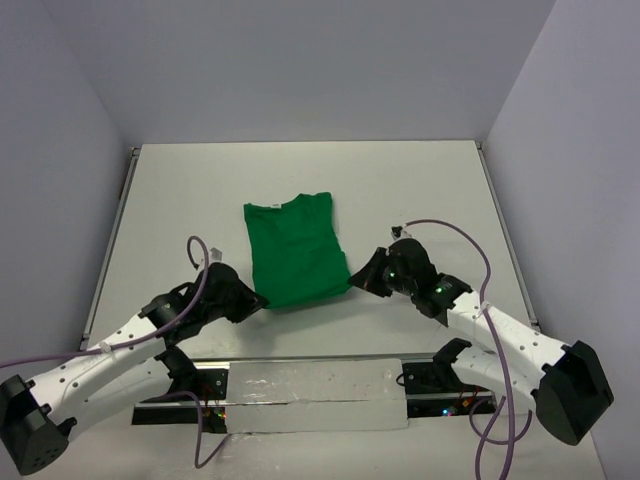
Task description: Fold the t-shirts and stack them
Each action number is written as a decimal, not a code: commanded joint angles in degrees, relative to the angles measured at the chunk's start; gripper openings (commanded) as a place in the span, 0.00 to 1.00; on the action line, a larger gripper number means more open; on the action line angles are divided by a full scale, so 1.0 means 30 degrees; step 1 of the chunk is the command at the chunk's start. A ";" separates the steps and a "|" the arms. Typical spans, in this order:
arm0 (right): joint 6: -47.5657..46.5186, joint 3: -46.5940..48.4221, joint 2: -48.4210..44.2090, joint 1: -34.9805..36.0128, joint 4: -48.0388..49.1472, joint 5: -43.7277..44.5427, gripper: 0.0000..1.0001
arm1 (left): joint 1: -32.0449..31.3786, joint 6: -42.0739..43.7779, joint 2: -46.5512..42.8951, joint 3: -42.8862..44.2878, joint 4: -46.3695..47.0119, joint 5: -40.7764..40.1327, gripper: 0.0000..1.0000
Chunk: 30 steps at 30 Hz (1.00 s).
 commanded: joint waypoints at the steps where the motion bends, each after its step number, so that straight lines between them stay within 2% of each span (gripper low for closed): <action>1: -0.1089 0.2951 0.0383 0.0045 -0.1508 0.2164 0.09 | -0.0050 -0.0278 0.0289 0.2242 -0.1890 -0.2315 0.10; 3: -0.1498 0.3893 0.1038 -0.0012 -0.1503 0.2276 0.09 | -0.0045 0.0025 0.1098 0.3312 -0.2462 -0.3328 0.10; 6: -0.2388 0.5506 0.2877 -0.0243 -0.1186 0.2276 0.09 | 0.0390 0.1007 0.3686 0.6388 -0.3095 -0.4679 0.10; 9: -0.2763 0.7199 0.4083 -0.0669 -0.0768 0.2276 0.09 | 0.1557 0.1980 0.5443 0.8290 -0.3025 -0.4662 0.10; 15: -0.3289 0.9850 0.7239 -0.1711 -0.0198 0.1955 0.09 | 0.4555 0.4496 0.7328 0.9872 -0.0417 -0.2883 0.10; 21: -0.3679 1.2740 1.0918 -0.2385 0.0261 0.1474 0.09 | 0.7305 0.6164 1.0809 1.1722 0.0915 -0.1140 0.10; 25: -0.3436 1.4773 1.4306 -0.2973 0.0718 0.0845 0.09 | 0.8767 0.7175 1.4275 1.3465 0.2449 -0.0088 0.10; 27: -0.3387 1.7239 1.6280 -0.3283 0.0520 0.0583 0.09 | 0.9507 0.7620 1.6496 1.4911 0.2872 0.0543 0.10; 28: -0.3358 1.8030 1.6996 -0.3430 0.0626 0.0326 0.09 | 0.9725 0.7798 1.7386 1.5588 0.2908 0.0728 0.12; 29: -0.3412 1.8871 1.7861 -0.3742 0.0797 0.0008 0.10 | 0.9929 0.8250 1.8372 1.7172 0.2965 0.0875 0.20; 30: -0.3388 2.0025 1.9737 -0.3870 0.0558 -0.0148 0.15 | 1.0301 0.8469 2.0559 1.8286 0.2801 0.0634 0.39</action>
